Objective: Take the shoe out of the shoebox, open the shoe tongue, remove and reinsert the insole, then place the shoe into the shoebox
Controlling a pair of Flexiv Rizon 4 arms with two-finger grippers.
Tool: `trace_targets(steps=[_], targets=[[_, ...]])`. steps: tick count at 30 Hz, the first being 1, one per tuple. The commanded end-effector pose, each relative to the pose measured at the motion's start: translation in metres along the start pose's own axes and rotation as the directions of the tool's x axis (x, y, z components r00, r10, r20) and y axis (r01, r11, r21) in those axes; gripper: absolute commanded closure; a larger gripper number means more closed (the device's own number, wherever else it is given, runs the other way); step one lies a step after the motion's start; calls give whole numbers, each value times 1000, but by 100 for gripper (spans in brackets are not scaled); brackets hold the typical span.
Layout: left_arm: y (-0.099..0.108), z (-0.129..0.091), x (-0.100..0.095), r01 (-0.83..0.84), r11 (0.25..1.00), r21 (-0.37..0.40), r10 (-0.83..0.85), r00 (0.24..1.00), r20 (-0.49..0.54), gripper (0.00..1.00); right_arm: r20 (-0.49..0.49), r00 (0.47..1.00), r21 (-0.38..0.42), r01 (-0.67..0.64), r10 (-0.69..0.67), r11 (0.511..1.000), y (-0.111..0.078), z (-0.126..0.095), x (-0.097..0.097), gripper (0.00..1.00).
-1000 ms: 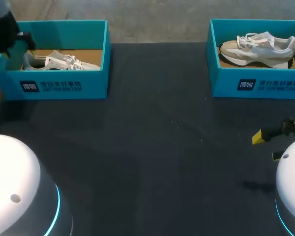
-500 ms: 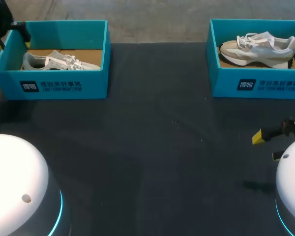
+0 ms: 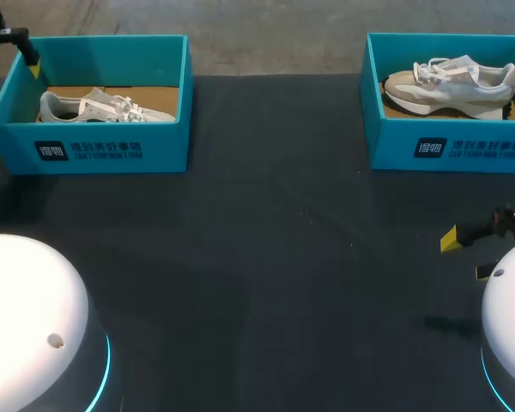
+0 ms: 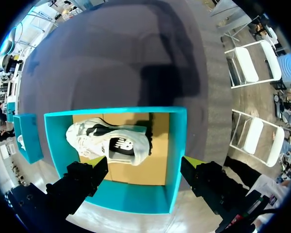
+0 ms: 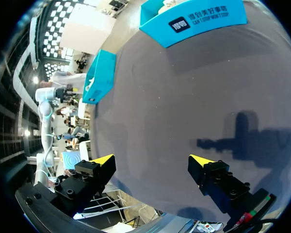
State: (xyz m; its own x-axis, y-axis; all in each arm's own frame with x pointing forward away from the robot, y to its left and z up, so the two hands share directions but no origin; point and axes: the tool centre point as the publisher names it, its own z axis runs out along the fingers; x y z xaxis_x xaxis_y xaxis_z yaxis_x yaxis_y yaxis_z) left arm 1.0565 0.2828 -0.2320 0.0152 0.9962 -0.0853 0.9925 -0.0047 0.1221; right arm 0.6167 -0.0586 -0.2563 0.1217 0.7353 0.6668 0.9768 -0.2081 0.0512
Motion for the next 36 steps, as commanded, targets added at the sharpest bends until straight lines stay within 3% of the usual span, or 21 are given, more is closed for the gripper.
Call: trace_targets(steps=[1,26,29,36], targets=[[-13,-6,-3,-9,1000,-21,8,1000,-3,0,4,1000,-1,-2,2,1000,-1,0,1,0],[-16,-10,-5,-33,999,-12,33,999,-3,0,4,1000,-1,-2,2,1000,-1,0,1,0],[-16,-10,-5,-33,999,-12,33,999,-3,0,109,994,27,-1,-2,1000,-2,-8,2,0],[-16,-10,-5,-33,999,-12,33,999,-3,0,235,972,57,16,-29,998,6,-34,6,0]])
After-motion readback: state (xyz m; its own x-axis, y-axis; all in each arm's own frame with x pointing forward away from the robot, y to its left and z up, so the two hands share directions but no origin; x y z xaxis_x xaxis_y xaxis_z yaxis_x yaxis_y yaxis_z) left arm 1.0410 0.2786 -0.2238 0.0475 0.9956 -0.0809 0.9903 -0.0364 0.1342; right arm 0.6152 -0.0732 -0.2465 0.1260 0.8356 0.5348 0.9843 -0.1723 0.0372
